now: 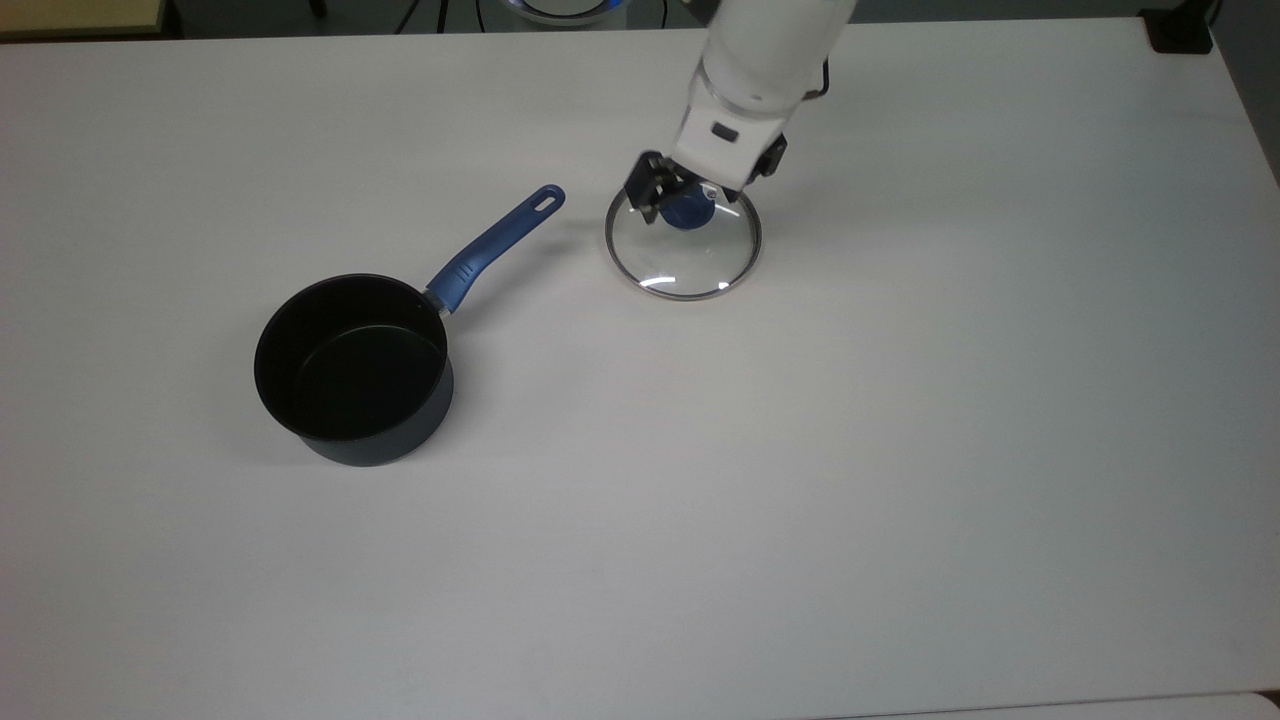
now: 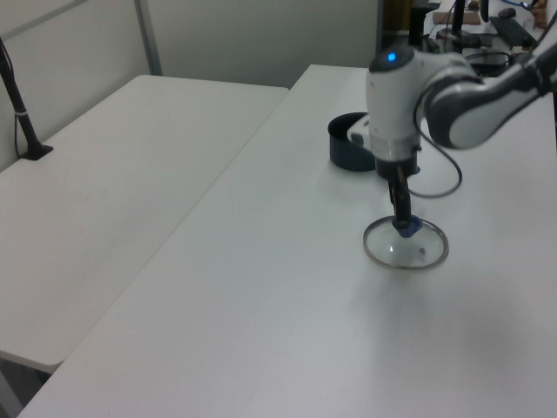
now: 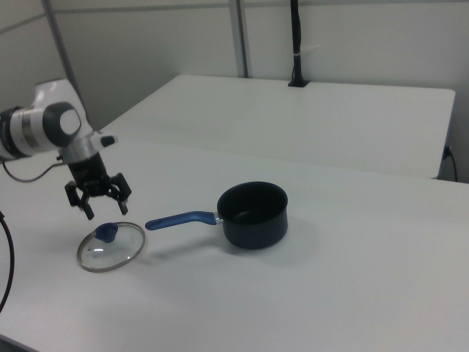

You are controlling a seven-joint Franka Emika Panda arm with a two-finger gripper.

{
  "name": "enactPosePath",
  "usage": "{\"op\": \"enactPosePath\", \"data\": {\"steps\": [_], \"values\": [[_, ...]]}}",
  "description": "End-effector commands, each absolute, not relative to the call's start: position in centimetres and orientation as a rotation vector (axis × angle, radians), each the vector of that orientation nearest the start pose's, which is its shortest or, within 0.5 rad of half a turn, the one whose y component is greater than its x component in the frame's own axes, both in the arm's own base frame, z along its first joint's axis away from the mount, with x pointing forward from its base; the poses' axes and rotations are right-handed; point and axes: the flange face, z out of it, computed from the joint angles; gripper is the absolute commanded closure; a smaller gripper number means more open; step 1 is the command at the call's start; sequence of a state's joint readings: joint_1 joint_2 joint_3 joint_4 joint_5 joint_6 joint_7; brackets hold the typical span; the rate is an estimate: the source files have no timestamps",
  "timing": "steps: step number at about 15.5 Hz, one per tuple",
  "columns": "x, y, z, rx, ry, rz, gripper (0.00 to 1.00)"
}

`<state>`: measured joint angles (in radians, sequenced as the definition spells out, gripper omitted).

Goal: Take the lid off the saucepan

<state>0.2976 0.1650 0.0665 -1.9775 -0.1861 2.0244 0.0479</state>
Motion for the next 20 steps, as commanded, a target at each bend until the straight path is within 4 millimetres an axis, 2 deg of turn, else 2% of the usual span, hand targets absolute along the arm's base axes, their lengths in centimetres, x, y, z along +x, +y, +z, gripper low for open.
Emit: {"op": "enactPosePath", "data": {"steps": [1,4,5,7,9,13,17,20], "values": [[54.8,16.1,44.1,-3.240,-0.490,0.152,0.00],[55.8,11.7,47.7,-3.256,-0.349,0.181,0.00],[56.3,9.7,49.6,-3.250,-0.278,0.169,0.00],[57.0,5.9,51.3,-3.245,-0.158,0.152,0.00],[57.1,4.0,52.2,-3.242,-0.099,0.177,0.00],[57.0,1.5,53.5,-3.239,-0.030,0.230,0.00],[57.2,0.7,53.6,-3.240,-0.010,0.227,0.00],[57.5,0.6,54.4,-3.240,0.008,0.199,0.00]]}}
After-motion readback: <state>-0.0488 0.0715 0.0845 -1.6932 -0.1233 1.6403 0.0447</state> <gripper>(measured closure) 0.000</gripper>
